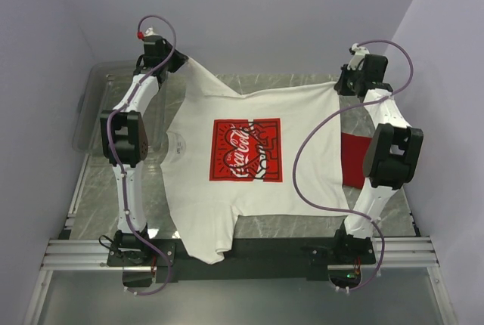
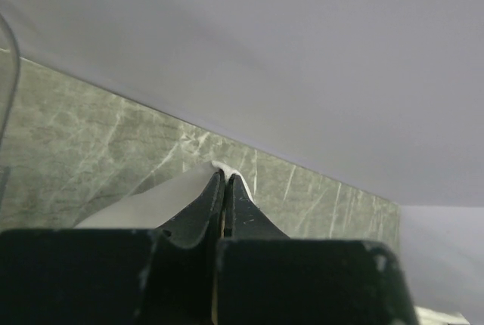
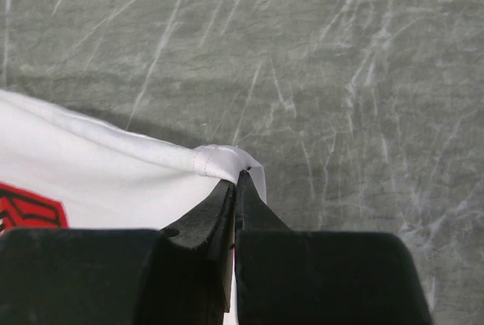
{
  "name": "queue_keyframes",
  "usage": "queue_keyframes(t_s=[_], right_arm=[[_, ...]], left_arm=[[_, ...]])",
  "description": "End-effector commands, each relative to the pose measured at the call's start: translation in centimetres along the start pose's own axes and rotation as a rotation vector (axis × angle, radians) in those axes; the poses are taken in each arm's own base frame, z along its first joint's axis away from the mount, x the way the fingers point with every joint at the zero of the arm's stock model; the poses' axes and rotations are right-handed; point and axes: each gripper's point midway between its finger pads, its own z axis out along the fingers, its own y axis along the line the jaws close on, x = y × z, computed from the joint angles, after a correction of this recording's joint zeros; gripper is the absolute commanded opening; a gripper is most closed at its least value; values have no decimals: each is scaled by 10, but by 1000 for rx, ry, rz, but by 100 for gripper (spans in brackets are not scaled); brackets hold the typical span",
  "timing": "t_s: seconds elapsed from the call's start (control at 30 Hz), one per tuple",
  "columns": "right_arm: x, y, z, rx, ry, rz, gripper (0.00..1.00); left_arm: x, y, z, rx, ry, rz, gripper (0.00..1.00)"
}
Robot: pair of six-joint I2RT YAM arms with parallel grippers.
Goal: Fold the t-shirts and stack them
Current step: Flatten the tshirt out
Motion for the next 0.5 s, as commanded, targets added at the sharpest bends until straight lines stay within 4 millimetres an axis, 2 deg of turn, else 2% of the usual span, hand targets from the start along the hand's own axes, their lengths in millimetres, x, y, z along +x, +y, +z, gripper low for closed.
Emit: queue_keyframes(t_s=[0.0, 0.07, 0.1, 0.17, 0.2, 0.27, 0.3, 0.47], right_arm=[[-38, 15, -19, -87, -87, -48, 0], [-27, 25, -18, -151, -47, -59, 0], [-23, 30, -18, -182, -39, -64, 0], [-16, 32, -16, -200, -20, -60, 0], [-12, 32, -15, -204, -9, -63, 0], [-6, 31, -14, -207, 9, -61, 0], [-4, 31, -15, -213, 15, -70, 0], [-1, 20, -22, -197, 7, -67, 0]], left_arm=[[-27, -46, -22, 146, -31, 46, 1], [-24, -50, -30, 167, -18, 50, 1], [-13, -43, -31, 159, 10, 46, 1], [-9, -42, -40, 156, 21, 52, 1], [-5, -36, -40, 155, 17, 61, 1], [-7, -39, -49, 159, 10, 72, 1], [-1, -31, -49, 144, 24, 70, 1], [-1, -26, -63, 128, 27, 71, 0]])
